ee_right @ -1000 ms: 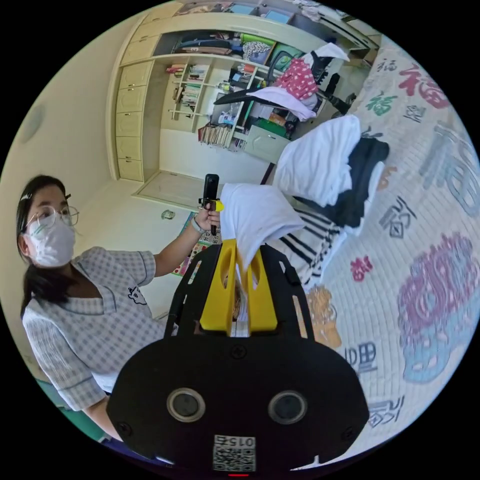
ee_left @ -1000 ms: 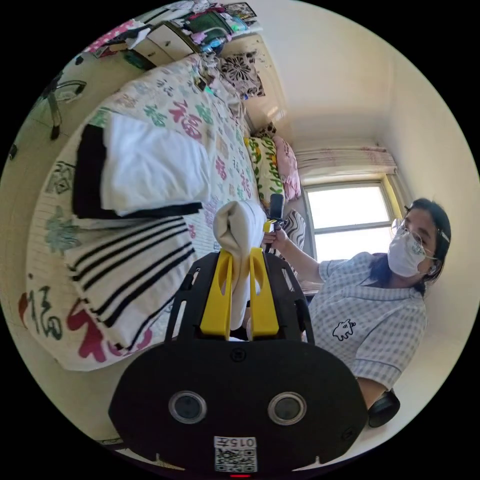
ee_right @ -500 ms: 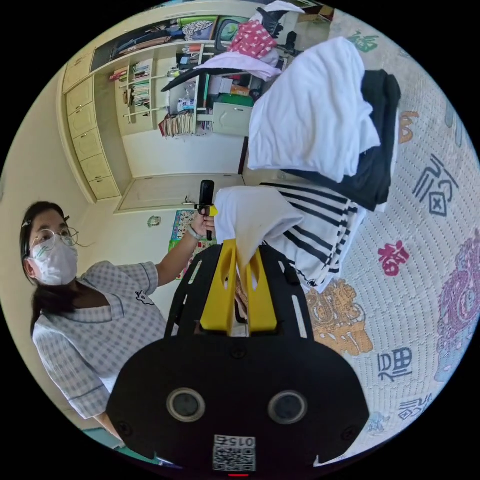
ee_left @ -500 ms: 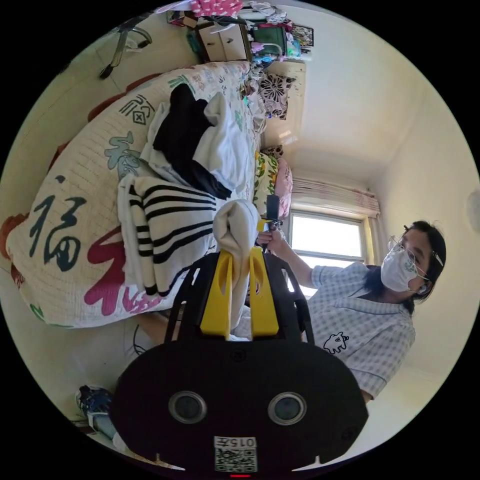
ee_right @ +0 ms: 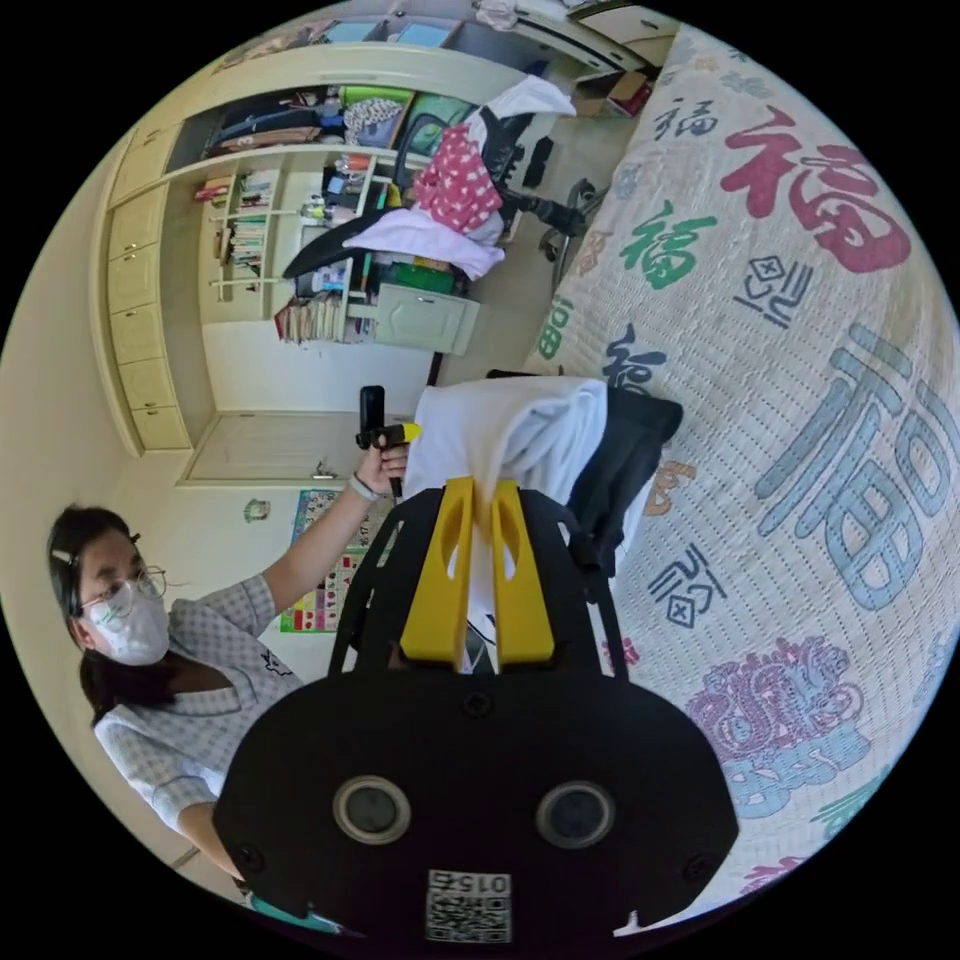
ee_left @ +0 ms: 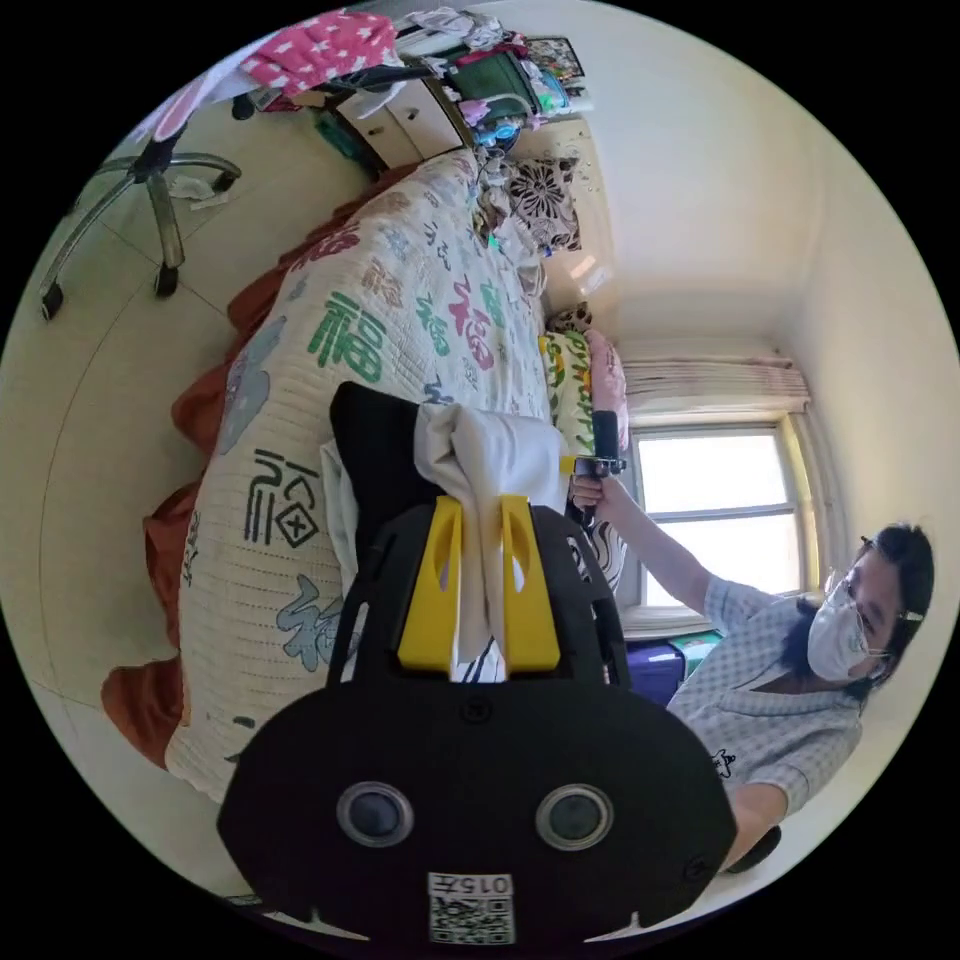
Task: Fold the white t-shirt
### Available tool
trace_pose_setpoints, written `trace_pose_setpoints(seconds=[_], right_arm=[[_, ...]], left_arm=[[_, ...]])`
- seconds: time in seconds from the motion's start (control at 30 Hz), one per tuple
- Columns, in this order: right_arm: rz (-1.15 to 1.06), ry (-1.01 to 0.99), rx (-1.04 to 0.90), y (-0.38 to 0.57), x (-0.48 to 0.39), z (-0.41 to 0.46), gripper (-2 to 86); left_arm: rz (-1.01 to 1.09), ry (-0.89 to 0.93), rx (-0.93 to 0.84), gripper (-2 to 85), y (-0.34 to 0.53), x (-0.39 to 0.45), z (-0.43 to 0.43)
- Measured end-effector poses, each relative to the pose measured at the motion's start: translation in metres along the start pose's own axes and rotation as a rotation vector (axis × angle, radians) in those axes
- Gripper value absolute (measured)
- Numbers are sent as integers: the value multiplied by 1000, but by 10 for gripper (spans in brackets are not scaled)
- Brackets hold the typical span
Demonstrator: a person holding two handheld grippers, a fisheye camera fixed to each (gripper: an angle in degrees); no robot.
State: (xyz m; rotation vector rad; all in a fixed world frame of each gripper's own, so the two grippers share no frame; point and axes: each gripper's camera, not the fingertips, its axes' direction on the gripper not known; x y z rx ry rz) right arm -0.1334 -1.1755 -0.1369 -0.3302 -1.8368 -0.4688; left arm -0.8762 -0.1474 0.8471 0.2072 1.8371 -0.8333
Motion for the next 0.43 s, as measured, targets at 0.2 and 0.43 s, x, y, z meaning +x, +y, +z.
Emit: trace_pose_setpoints(seconds=[0.2,0.43], right_arm=[[-34,69,100,83,-9,-28,13],[-75,422,-59,183,-56,53,86]], left_arm=[[49,-151,197,64,106,32,-47],[-104,-488,118,132,256,74,32]])
